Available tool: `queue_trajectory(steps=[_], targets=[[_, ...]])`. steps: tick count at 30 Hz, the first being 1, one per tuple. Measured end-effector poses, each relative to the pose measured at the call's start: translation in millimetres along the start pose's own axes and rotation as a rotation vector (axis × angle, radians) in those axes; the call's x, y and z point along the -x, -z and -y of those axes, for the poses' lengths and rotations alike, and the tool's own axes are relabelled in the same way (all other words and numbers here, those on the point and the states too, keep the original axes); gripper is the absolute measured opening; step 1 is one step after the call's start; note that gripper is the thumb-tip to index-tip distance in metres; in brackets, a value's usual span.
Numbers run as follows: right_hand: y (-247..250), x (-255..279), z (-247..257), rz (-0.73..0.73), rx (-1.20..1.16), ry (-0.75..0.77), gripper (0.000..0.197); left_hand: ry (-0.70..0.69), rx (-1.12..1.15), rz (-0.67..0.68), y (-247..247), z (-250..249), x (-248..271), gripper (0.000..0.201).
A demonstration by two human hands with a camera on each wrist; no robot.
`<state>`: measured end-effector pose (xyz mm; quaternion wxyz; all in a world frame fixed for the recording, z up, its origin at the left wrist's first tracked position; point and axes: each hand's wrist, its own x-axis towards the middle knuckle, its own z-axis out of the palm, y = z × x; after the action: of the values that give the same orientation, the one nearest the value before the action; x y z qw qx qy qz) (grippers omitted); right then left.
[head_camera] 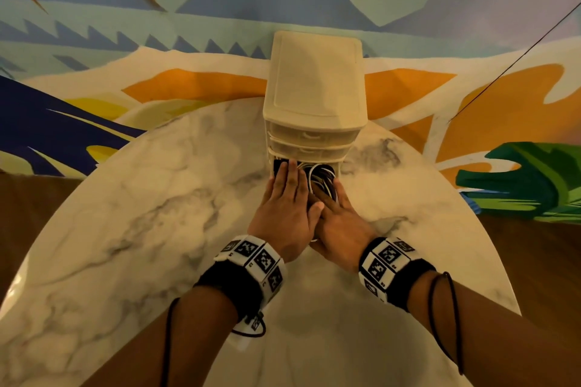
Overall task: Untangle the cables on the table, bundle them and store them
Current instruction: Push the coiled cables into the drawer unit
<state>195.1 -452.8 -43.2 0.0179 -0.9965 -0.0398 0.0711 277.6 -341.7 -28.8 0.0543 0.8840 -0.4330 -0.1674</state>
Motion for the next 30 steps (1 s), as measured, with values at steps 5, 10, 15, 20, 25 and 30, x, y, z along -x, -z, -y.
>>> queue_trajectory(steps=[5,10,15,20,25,30], targets=[[-4,-3,-4,0.02,-0.086,0.0,0.074,0.003,0.022,-0.036,-1,-6,2,0.085],[-3,-2,-2,0.006,-0.078,0.029,0.069,0.092,0.046,-0.022,14,-17,-4,0.078],[0,0,1,-0.164,-0.055,0.066,0.065,0.242,0.003,0.008,19,-46,-21,0.076],[-5,1,0,-0.294,-0.019,0.04,0.079,0.239,-0.056,0.037,18,-48,-27,0.075],[-1,0,-2,-0.331,0.008,0.059,0.083,0.225,0.024,0.043,23,-48,-28,0.074],[-8,1,-2,-0.132,0.001,0.037,0.065,0.116,0.159,-0.094,24,-22,-12,0.055]])
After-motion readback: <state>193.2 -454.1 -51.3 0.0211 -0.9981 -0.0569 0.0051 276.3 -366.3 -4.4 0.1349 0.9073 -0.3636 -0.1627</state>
